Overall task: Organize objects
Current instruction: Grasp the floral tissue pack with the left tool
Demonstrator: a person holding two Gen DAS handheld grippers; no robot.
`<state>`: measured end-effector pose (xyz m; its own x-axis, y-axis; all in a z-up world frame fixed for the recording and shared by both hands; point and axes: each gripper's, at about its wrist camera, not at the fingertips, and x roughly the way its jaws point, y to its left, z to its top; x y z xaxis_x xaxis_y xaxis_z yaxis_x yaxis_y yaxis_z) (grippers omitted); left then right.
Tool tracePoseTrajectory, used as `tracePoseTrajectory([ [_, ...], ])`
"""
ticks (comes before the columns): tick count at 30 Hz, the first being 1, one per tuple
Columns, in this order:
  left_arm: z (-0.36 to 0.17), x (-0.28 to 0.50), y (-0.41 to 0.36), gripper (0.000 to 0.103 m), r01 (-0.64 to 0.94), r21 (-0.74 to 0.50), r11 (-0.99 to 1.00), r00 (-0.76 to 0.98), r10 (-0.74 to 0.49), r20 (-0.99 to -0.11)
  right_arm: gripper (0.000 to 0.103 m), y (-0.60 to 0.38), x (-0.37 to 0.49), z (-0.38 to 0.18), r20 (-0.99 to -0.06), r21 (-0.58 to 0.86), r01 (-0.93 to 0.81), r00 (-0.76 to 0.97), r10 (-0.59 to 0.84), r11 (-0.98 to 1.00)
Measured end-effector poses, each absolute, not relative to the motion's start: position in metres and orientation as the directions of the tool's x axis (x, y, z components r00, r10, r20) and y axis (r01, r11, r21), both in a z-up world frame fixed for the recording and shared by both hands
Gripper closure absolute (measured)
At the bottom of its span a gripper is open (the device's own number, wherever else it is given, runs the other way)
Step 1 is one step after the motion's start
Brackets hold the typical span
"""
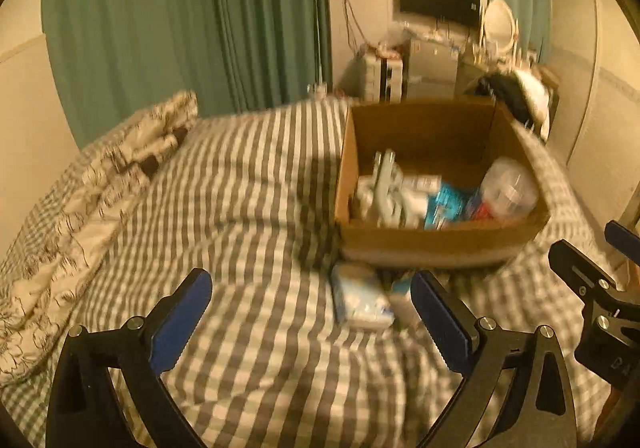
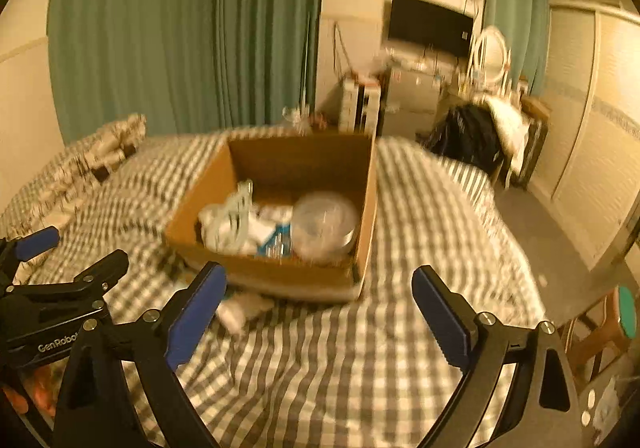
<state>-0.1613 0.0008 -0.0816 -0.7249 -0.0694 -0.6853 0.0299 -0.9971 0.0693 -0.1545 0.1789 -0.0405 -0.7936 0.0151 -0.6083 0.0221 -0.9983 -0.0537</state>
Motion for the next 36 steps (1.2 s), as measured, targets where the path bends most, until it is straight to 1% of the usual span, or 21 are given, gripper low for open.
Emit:
tracePoseTrajectory([
  [4,-0.107,-0.164,0.001,0.001,0.021,0.071,-0.997,-0.679,-0.066,-0.731,0.009,0.176,-0.165,-0.074,-0.677,-0.091,0.014,-0.734,0.052,-0.996],
  [6,-0.114,-0.167,0.005,0.001,0.014,0.086,-0.996,-0.664,-0.073,-0.744,0.009,0.177,-0.168,-0.08,-0.695,-0.081,0.016,-0.717,0.044,-0.997],
  [13,-0.138,-0.182,0.018,0.001,-0.009,0.12,-0.993,-0.609,-0.09,-0.788,0.009,0.187,-0.172,-0.091,-0.733,-0.039,-0.007,-0.68,0.033,-0.999],
  [15,-0.146,-0.191,0.022,0.003,-0.02,0.124,-0.992,-0.583,-0.089,-0.807,0.009,0.191,-0.173,-0.093,-0.74,-0.021,-0.014,-0.672,0.025,-1.0],
  [17,-0.157,-0.199,0.029,0.01,-0.036,0.143,-0.989,-0.552,-0.099,-0.828,0.009,0.192,-0.174,-0.094,-0.743,-0.01,-0.017,-0.67,0.018,-1.0],
  [18,-0.161,-0.202,0.033,0.011,-0.047,0.151,-0.987,-0.542,-0.102,-0.834,0.009,0.194,-0.173,-0.094,-0.744,-0.003,-0.016,-0.668,0.013,-1.0],
  [25,-0.178,-0.219,0.047,0.011,-0.079,0.154,-0.985,-0.515,-0.092,-0.852,0.009,0.194,-0.177,-0.098,-0.757,0.025,-0.02,-0.654,-0.006,-0.999],
  [27,-0.184,-0.225,0.052,0.012,-0.094,0.18,-0.979,-0.502,-0.109,-0.858,0.009,0.195,-0.178,-0.099,-0.76,0.029,-0.021,-0.65,-0.009,-0.999],
  [29,-0.191,-0.225,0.061,0.021,-0.124,0.219,-0.968,-0.495,-0.131,-0.859,0.009,0.194,-0.178,-0.099,-0.761,0.03,-0.023,-0.649,-0.008,-0.999],
  [30,-0.193,-0.225,0.063,0.042,-0.135,0.231,-0.964,-0.49,-0.138,-0.861,0.009,0.194,-0.178,-0.099,-0.76,0.029,-0.024,-0.65,-0.007,-0.999],
  [31,-0.196,-0.225,0.064,0.049,-0.131,0.246,-0.96,-0.485,-0.155,-0.86,0.009,0.193,-0.178,-0.099,-0.76,0.027,-0.025,-0.65,-0.005,-0.999],
  [33,-0.191,-0.222,0.058,0.05,-0.131,0.198,-0.971,-0.491,-0.109,-0.864,0.009,0.192,-0.178,-0.1,-0.76,0.022,-0.026,-0.65,0.0,-0.999],
  [36,-0.17,-0.209,0.043,0.051,-0.108,0.106,-0.989,-0.527,-0.033,-0.849,0.009,0.191,-0.176,-0.099,-0.755,0.009,-0.028,-0.656,0.011,-1.0],
])
